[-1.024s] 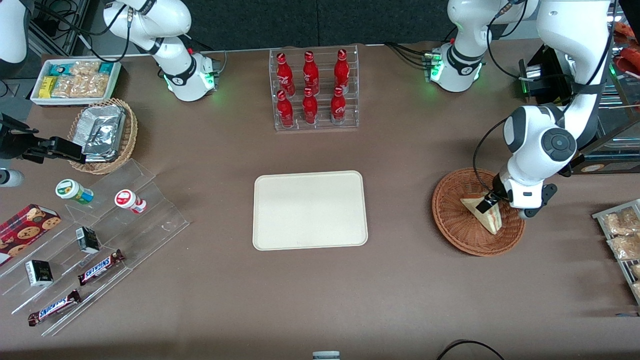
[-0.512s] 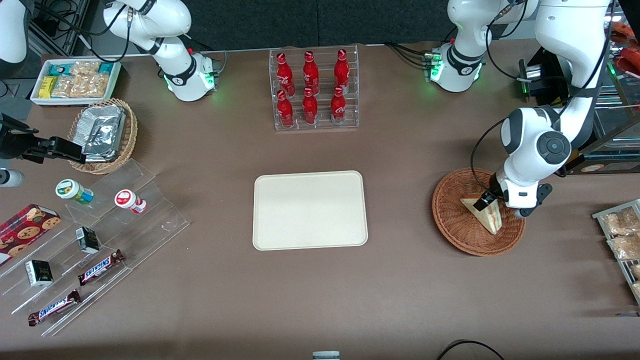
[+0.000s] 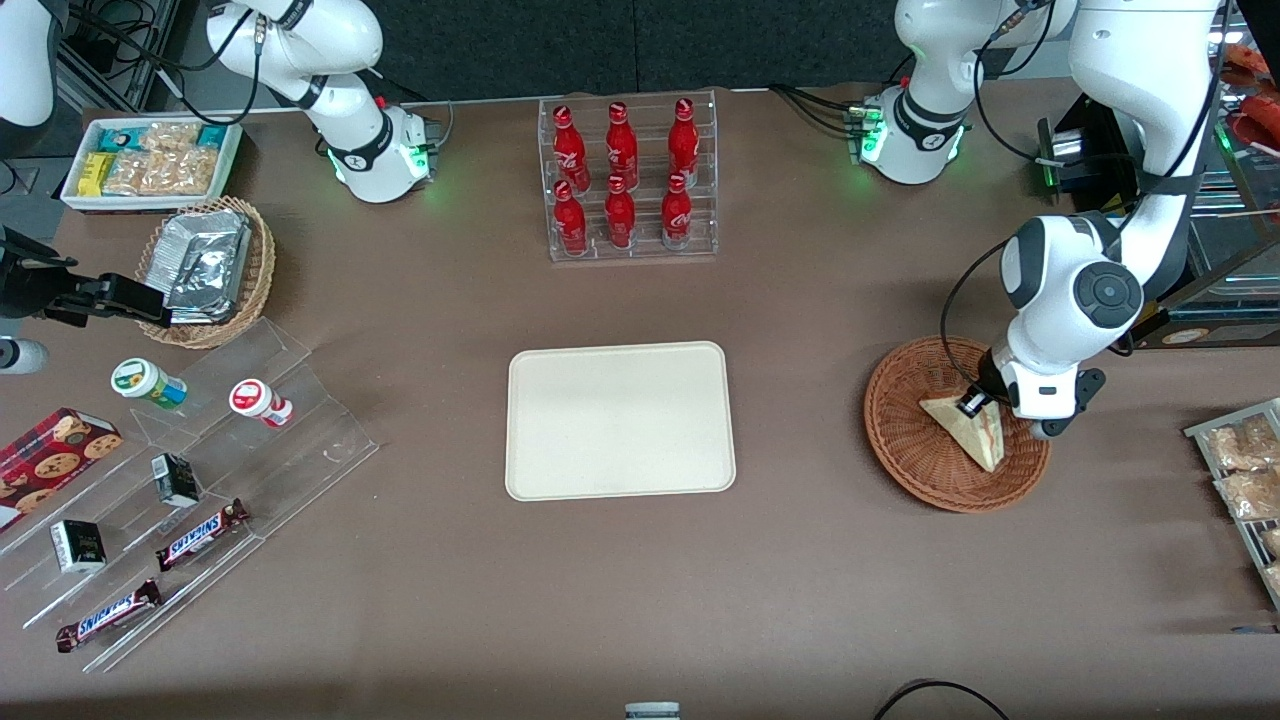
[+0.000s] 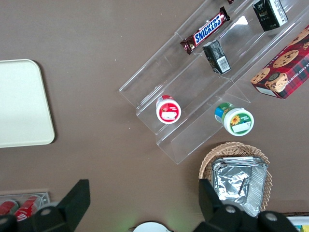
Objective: Place sandwich from basket to tray
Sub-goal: 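Close the left gripper on the sandwich, then lift the sandwich and carry it over the cream tray, then lower the sandwich onto the tray and open the left gripper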
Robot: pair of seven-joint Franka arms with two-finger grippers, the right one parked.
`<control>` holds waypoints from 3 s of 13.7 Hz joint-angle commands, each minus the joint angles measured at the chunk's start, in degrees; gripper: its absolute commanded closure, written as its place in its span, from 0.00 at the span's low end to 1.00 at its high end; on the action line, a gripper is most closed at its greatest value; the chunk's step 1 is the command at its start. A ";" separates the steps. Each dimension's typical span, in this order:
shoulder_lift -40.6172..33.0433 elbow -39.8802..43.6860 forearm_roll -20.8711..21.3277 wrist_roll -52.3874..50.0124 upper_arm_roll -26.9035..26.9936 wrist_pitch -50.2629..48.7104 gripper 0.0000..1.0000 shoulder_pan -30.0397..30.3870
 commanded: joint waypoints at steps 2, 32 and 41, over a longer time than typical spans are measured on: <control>-2.04 10.67 1.02 -2.20 -5.10 -18.39 1.00 0.45; 37.40 51.47 25.81 -23.47 -21.28 -24.07 1.00 -29.70; 36.97 51.31 25.99 -23.38 -21.28 -27.74 0.01 -30.75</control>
